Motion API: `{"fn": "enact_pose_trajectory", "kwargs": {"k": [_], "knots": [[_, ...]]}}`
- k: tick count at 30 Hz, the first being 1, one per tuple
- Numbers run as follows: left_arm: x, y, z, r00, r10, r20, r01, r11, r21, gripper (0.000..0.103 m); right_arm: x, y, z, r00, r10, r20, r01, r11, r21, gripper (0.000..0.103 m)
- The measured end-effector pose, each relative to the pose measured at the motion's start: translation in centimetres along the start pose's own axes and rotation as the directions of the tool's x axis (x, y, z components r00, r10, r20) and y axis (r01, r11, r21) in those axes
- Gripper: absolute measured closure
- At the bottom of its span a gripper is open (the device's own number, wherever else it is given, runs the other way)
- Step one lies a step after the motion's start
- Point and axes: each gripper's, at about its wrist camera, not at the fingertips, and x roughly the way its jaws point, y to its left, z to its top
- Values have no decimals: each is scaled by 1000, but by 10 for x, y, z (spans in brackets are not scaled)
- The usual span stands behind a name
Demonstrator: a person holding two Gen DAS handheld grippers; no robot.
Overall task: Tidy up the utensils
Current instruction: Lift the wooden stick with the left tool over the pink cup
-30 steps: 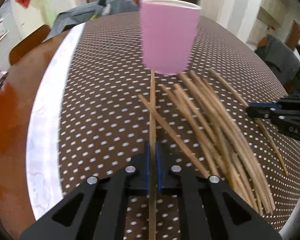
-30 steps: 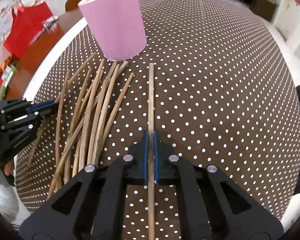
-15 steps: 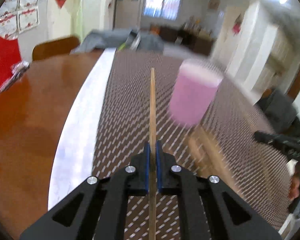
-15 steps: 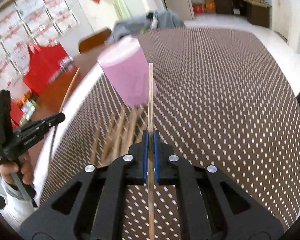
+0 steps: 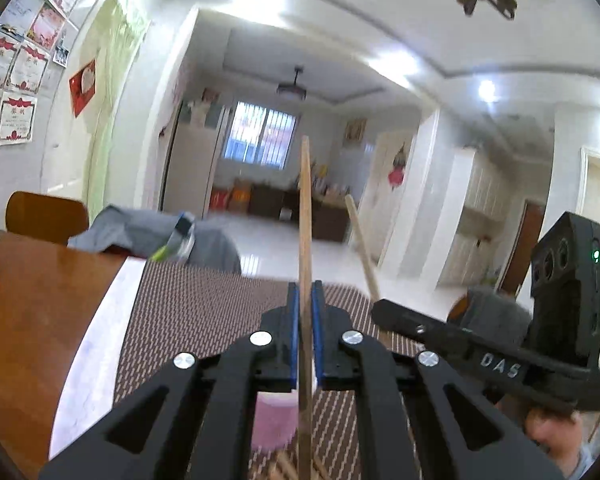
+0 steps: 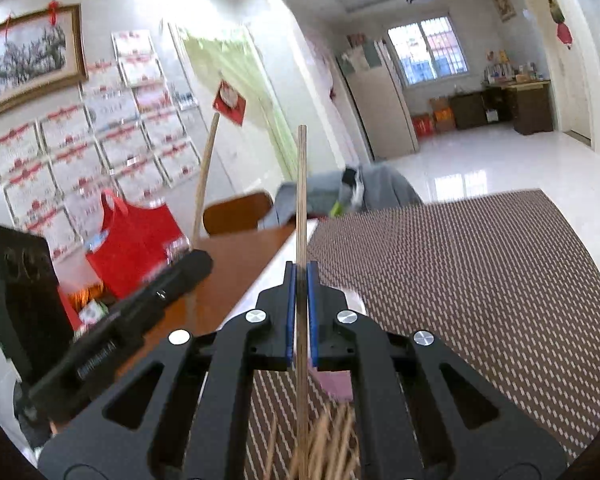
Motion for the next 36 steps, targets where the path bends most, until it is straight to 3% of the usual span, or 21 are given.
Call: {"fn": "enact_pose_trajectory", "kwargs": {"k": [6, 9, 14, 20, 28, 36], "knots": [[22, -4, 15, 993, -38, 110, 36, 999, 18, 97, 16, 2, 21, 991, -10, 137, 11, 1000, -1, 97], [36, -4, 21, 983, -33, 178, 29, 999, 24, 97, 26, 1, 27, 981, -23, 190, 22, 1000, 9, 97], [49, 4, 18, 975, -12, 223, 12, 1000, 3, 97, 38, -10, 30, 967, -41, 251, 34, 999, 34, 97], [67, 16, 7, 975, 19, 220, -16, 1000, -16, 97, 52, -16, 29, 957, -55, 284, 51, 998, 23, 97], [78, 23, -13, 984, 51, 169, -53, 999, 5, 97, 65, -22, 12, 968, -51, 246, 49, 999, 13, 97], [63, 24, -25, 992, 42, 116, -42, 999, 3, 97, 50, -20, -7, 978, -52, 201, 56, 998, -13, 97]]}}
